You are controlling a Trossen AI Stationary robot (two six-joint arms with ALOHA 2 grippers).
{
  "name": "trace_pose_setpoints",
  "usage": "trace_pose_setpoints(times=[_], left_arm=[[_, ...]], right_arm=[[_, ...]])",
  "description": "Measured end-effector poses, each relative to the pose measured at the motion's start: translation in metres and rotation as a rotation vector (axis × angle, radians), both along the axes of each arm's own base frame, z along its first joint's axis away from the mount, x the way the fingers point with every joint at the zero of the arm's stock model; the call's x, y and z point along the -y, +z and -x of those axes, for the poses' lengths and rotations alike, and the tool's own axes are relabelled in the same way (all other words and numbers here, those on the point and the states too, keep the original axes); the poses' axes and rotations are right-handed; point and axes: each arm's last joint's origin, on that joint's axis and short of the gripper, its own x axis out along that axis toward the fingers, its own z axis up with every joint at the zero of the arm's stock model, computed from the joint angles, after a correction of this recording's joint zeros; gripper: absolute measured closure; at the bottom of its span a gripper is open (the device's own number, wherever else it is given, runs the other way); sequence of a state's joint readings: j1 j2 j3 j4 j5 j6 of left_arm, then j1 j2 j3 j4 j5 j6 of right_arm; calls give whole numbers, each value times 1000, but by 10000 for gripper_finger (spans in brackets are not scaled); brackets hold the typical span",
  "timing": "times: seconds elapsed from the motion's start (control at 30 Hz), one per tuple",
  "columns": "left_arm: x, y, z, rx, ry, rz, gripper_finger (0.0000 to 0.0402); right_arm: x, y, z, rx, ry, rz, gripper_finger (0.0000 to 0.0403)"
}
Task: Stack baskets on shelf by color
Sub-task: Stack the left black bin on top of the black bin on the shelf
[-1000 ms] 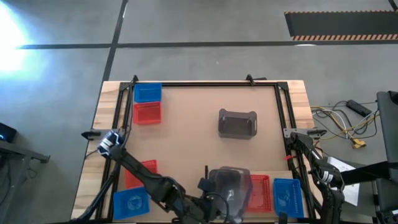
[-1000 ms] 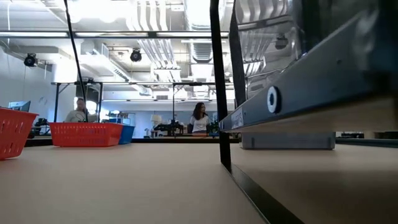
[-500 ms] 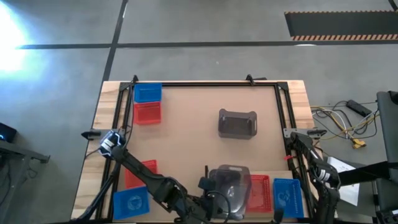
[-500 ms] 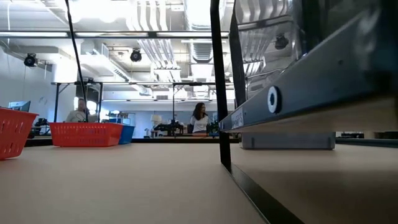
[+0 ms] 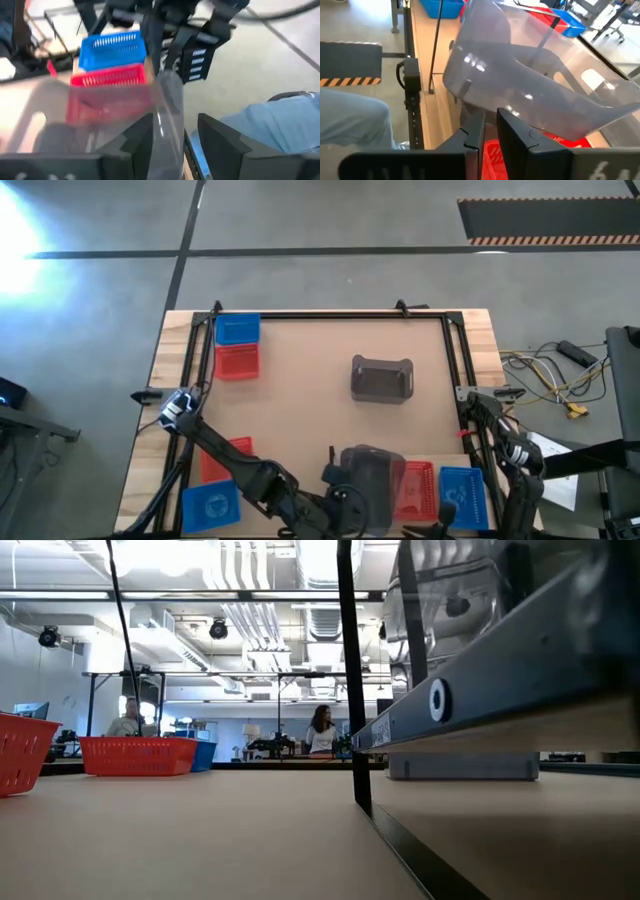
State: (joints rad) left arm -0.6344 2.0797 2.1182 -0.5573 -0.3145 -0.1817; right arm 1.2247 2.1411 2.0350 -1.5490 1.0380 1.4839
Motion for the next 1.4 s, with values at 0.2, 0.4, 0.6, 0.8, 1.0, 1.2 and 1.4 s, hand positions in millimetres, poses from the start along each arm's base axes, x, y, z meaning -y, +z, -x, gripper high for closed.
trace_pose_setpoints(times=[0.2,0.4,0.6,0.8,1.0,1.2,1.4], left_arm=[[4,22,10,59,-37,-74,251],[-4,31,35,0,169,-240,251],[-5,23,53,-55,307,-287,251],[3,8,59,-93,314,-284,251],[9,-3,64,-103,344,-283,251],[17,-13,72,-89,382,-288,251],[26,-21,83,-64,418,-302,251]], right_arm=[[10,22,3,-28,-19,-61,377],[36,36,-14,-148,-100,-120,381],[79,32,-34,-254,-215,-104,381],[110,30,-39,-274,-252,-75,381],[110,29,-42,-239,-122,-10,381],[107,43,-36,-235,-98,-25,381],[94,70,-28,-222,1,-44,381]])
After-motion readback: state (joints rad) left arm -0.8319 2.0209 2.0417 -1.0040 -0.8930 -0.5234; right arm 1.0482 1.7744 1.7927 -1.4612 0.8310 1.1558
